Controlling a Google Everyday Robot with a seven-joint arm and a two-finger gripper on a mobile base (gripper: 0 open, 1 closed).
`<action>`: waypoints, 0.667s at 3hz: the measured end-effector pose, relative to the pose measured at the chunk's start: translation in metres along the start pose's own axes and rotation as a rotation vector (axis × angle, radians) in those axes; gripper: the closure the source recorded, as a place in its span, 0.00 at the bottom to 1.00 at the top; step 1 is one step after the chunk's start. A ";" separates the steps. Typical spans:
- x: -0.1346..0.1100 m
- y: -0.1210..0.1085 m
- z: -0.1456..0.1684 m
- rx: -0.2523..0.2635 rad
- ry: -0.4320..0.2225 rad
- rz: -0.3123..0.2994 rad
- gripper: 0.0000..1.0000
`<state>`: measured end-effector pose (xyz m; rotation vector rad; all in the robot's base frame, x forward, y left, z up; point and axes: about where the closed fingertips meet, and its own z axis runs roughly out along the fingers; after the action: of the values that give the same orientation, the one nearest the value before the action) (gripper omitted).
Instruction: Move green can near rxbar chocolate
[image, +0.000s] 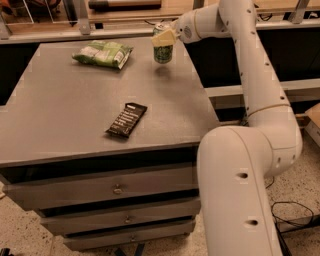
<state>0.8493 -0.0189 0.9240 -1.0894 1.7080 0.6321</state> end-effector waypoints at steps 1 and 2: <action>-0.027 0.047 -0.037 -0.138 -0.053 -0.087 1.00; -0.034 0.093 -0.035 -0.266 -0.065 -0.121 1.00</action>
Offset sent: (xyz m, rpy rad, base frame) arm -0.1742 0.0560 0.0317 0.0464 -0.0145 0.4515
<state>0.7555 0.0086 0.9621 -1.3328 1.5188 0.8248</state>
